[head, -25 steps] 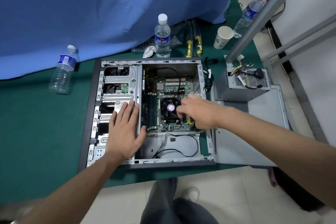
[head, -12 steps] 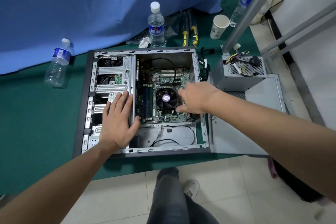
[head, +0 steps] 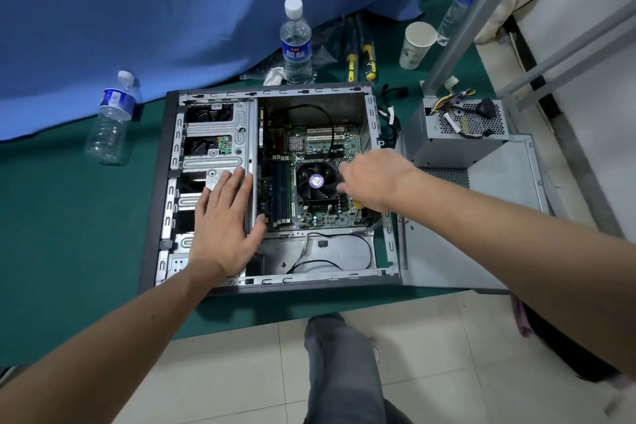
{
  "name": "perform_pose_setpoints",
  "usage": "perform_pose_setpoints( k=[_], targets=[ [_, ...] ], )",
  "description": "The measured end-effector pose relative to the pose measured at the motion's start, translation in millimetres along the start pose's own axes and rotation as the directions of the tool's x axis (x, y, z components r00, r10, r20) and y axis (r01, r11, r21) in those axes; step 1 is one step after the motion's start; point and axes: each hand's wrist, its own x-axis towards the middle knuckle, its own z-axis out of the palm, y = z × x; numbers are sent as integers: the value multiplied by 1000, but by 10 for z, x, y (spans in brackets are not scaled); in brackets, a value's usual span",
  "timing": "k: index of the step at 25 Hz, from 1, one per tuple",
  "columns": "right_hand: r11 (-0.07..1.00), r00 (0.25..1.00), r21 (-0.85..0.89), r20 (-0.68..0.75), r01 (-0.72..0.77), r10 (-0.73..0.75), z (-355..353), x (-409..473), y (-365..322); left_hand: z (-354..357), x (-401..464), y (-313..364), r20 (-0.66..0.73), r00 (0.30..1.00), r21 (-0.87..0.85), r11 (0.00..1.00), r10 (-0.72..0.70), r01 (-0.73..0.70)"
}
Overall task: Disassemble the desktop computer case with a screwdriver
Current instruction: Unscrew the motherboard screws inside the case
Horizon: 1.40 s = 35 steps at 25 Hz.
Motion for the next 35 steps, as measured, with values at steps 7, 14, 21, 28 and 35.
perform_pose_setpoints(
  k=[7, 14, 21, 28, 35],
  targets=[
    [999, 991, -22, 121, -47, 50, 0, 5, -10, 2, 0, -3, -10, 1000, -7, 1000, 2, -2],
    [994, 990, -12, 97, 108, -106, -63, 26, 4, -17, 1, 7, -10, 1000, -12, 1000, 4, -4],
    [987, 989, 52, -14, 149, -149, -23, 59, 29, 0, 10, -4, -12, 1000, -10, 1000, 8, -8],
    [997, 998, -51, 21, 61, -60, 15, 87, 8, 21, 4, -21, -19, 1000, -1, 1000, 10, -10],
    [999, 998, 41, 68, 13, -16, 36, 55, 45, 18, 8, -14, -24, 1000, 0, 1000, 9, -9]
  ],
)
